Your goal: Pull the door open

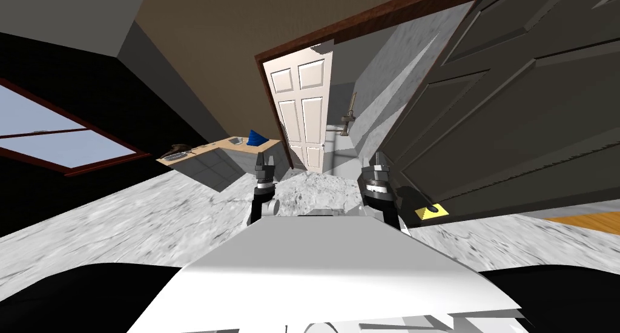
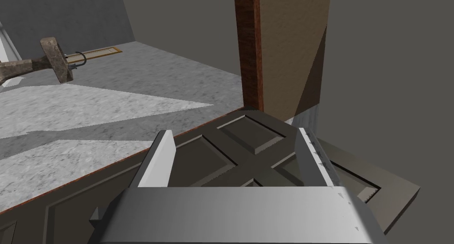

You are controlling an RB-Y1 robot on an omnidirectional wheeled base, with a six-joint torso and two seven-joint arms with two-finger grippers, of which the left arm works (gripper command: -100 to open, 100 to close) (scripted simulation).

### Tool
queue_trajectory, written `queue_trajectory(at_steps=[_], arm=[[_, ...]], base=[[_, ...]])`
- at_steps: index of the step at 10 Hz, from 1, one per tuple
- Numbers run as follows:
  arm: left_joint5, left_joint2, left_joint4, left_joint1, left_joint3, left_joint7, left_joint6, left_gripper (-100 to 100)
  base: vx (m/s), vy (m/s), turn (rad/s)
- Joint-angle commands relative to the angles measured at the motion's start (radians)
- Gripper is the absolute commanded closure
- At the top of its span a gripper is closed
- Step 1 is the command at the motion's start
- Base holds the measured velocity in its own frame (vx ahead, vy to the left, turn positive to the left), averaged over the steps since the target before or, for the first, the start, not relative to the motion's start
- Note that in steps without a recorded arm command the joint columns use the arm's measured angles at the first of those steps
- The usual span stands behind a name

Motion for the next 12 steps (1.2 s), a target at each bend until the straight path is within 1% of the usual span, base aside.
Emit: queue_trajectory(at_steps=[1,6,12], arm=[[0.003,0.002,0.036,-0.010,-0.007,0.002,-0.008,-100],[0.019,0.017,0.160,-0.052,-0.015,0.018,-0.027,-100],[0.041,0.036,0.320,-0.108,-0.026,0.039,-0.053,-100]], base=[[0.093,-0.041,-0.040],[0.102,-0.047,-0.050],[0.103,-0.051,-0.055]])
